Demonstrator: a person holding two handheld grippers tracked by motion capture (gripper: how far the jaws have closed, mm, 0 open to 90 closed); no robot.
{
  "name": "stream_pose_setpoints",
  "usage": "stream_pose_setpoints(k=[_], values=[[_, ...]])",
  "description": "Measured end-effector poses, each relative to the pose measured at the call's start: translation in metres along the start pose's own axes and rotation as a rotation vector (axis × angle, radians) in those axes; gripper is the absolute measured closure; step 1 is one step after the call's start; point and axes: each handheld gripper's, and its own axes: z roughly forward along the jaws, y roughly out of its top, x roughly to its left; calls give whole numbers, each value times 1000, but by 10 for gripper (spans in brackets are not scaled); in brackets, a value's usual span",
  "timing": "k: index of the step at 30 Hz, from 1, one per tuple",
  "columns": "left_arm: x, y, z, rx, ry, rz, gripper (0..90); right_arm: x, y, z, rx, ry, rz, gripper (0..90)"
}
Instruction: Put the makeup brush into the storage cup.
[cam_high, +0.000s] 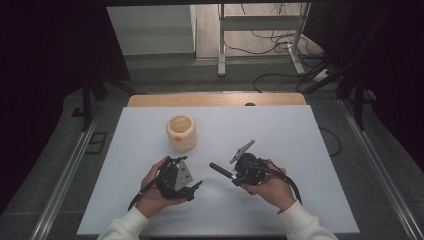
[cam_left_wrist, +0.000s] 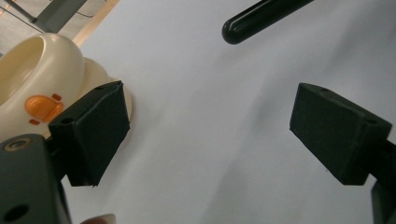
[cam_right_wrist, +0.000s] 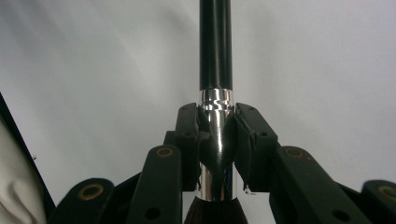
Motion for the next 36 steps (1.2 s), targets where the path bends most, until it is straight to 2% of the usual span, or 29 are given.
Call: stream_pose_setpoints(k=[36], values=[[-6, 15, 18, 10, -6, 66, 133, 2, 3, 3, 7, 13, -15, 720]])
